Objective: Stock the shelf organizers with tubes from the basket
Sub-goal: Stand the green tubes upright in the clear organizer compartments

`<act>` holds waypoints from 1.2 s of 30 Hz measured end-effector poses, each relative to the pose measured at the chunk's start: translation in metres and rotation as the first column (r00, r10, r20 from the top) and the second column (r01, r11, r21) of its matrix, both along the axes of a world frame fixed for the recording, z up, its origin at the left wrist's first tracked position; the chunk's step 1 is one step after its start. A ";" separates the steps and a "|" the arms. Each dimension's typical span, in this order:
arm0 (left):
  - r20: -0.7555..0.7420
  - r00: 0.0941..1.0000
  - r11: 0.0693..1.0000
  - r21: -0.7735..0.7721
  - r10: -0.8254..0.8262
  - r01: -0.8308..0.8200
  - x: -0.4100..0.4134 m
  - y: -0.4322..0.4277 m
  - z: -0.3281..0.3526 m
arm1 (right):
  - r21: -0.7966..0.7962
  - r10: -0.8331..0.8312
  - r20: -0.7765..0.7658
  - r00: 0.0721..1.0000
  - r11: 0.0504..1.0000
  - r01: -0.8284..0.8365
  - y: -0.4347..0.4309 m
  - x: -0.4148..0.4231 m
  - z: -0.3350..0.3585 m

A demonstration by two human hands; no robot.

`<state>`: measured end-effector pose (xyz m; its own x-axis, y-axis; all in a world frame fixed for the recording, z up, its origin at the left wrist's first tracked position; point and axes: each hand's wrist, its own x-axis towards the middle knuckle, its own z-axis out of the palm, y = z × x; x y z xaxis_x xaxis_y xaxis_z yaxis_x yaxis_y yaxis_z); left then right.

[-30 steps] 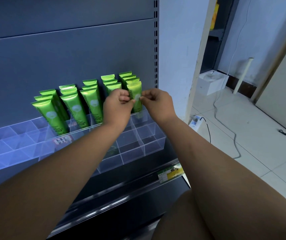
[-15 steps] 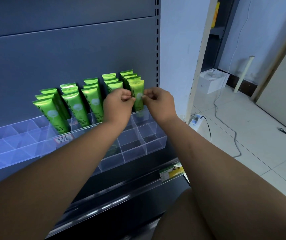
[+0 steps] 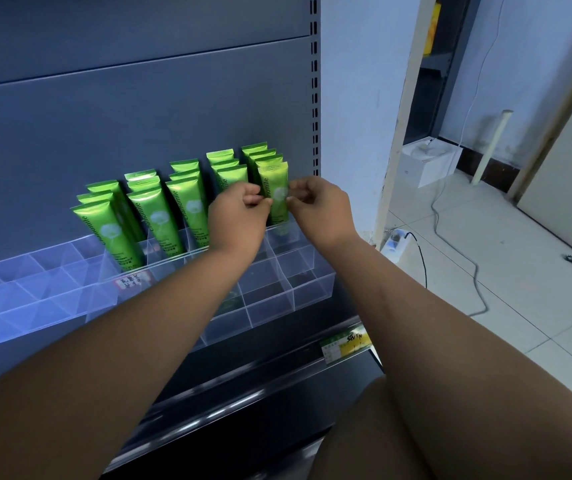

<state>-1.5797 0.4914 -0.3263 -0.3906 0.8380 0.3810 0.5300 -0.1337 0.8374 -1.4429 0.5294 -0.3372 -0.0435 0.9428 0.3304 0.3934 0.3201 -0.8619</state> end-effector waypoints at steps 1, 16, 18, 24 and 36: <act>-0.011 1.000 1.000 -0.009 0.017 -0.017 -0.001 -0.003 0.001 | 0.005 -0.008 0.023 1.000 1.000 0.007 -0.003 0.000 0.001; -0.591 0.801 0.991 -0.014 0.100 -0.134 -0.041 -0.107 0.017 | 0.333 -0.155 0.522 0.839 0.942 -0.033 -0.092 -0.041 0.043; -0.699 0.698 0.971 -0.021 0.157 -0.240 -0.060 -0.130 0.020 | 0.349 -0.085 0.513 0.854 0.930 -0.117 -0.110 -0.058 0.045; -0.788 0.521 0.823 -0.035 0.326 -0.568 -0.138 -0.238 0.029 | 0.296 0.185 0.529 0.828 0.874 -0.385 -0.180 -0.134 0.054; -0.734 0.209 0.322 0.013 0.646 -0.947 -0.277 -0.552 0.028 | 0.307 0.630 0.550 0.549 0.458 -0.834 -0.440 -0.346 0.054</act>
<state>-1.8563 -0.0602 -0.2978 -0.7816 0.2813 0.5567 0.4429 0.8787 0.1779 -1.7886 0.0898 -0.2832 -0.8296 0.1975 0.5223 -0.0007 0.9350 -0.3547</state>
